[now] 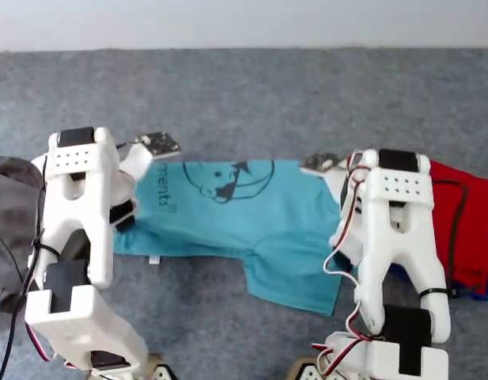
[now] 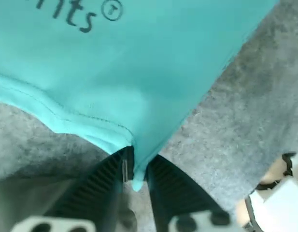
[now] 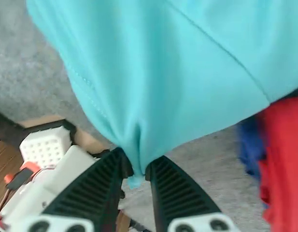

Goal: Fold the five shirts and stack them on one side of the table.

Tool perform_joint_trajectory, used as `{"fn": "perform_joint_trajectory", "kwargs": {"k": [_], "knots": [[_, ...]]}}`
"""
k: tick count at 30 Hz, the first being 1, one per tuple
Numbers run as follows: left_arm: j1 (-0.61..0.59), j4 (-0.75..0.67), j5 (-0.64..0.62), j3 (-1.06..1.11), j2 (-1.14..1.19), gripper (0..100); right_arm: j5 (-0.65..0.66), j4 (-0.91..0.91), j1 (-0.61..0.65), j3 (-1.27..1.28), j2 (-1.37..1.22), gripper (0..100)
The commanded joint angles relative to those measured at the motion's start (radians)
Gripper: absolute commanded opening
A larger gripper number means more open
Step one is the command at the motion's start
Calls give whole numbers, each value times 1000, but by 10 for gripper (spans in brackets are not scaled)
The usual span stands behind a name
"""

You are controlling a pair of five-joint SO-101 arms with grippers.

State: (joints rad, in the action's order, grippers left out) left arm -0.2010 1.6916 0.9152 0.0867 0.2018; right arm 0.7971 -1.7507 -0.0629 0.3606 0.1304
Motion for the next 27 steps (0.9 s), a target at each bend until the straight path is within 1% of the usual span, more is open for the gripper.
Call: {"fn": "perform_joint_trajectory", "kwargs": {"k": [1,11,14,16,18,21,27], "knots": [[-8,-17,-26,-1,-48,14,-9,-42,-10,31,44,12],[-12,6,-26,-1,-48,15,-3,-19,-10,77,41,24],[-6,35,-23,-1,-57,20,-9,-15,-18,84,42,100],[-12,40,-23,-5,-60,54,-11,-15,-18,83,51,175],[-26,51,-23,-7,-80,89,-11,-19,-13,72,53,214],[-46,52,-25,-7,-146,116,-3,-25,-13,31,51,214],[-48,54,-26,-2,-304,143,-8,-35,-16,-94,42,214]]}}
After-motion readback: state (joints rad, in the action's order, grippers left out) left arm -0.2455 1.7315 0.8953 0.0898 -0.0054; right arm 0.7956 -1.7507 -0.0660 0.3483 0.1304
